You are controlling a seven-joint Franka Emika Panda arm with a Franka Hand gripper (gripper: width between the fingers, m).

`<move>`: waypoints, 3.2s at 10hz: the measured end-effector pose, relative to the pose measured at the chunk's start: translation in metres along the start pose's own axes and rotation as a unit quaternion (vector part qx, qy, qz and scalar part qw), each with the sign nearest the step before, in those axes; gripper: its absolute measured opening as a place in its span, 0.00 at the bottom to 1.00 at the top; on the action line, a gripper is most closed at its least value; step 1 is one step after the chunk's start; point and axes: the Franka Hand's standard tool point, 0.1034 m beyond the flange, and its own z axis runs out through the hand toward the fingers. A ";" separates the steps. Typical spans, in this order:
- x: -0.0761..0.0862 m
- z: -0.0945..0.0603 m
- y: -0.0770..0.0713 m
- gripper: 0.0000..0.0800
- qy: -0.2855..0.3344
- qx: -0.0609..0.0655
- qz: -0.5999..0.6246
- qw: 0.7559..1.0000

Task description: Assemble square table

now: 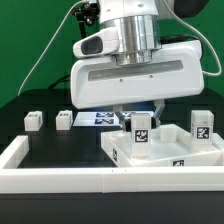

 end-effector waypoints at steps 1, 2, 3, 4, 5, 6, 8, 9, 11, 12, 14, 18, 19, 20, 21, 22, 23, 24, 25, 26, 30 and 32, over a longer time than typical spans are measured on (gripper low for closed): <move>0.000 0.000 0.000 0.36 0.000 0.000 0.003 1.000; 0.000 0.000 0.000 0.36 0.000 0.000 0.018 1.000; -0.001 0.001 0.000 0.36 0.004 0.004 0.080 0.997; -0.001 0.001 -0.001 0.36 0.014 0.004 0.144 0.989; -0.001 0.002 -0.004 0.36 0.021 0.004 0.189 0.982; -0.001 0.002 -0.007 0.36 0.026 0.006 0.232 0.972; -0.002 0.003 -0.013 0.36 0.026 0.013 0.339 0.940; -0.002 0.003 -0.013 0.36 0.026 0.016 0.367 0.930; -0.003 0.004 -0.017 0.37 0.022 0.025 0.480 0.877; -0.003 0.005 -0.020 0.37 0.021 0.025 0.512 0.858; -0.003 0.004 -0.020 0.37 0.019 0.029 0.553 0.832; -0.002 0.004 -0.021 0.64 0.015 0.029 0.508 0.861; -0.001 0.003 -0.026 0.78 0.006 0.023 0.452 0.892; 0.001 0.001 -0.029 0.80 0.002 0.019 0.393 0.919; 0.001 0.001 -0.030 0.80 -0.009 0.018 0.340 0.940; 0.002 0.000 -0.031 0.81 -0.012 0.019 0.290 0.957; 0.002 0.000 -0.030 0.81 -0.010 0.019 0.263 0.965; 0.002 0.000 -0.030 0.81 -0.009 0.019 0.232 0.973; 0.002 0.000 -0.030 0.81 -0.008 0.018 0.190 0.982; 0.002 0.000 -0.029 0.81 -0.008 0.018 0.161 0.987; -0.002 0.005 -0.031 0.81 0.005 -0.010 -0.017 1.000; -0.002 0.005 -0.031 0.81 0.002 -0.017 -0.106 0.994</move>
Offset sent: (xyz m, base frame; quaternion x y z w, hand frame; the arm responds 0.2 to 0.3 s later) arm -0.0137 0.0034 -0.0078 -0.0072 0.0152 0.2697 0.9628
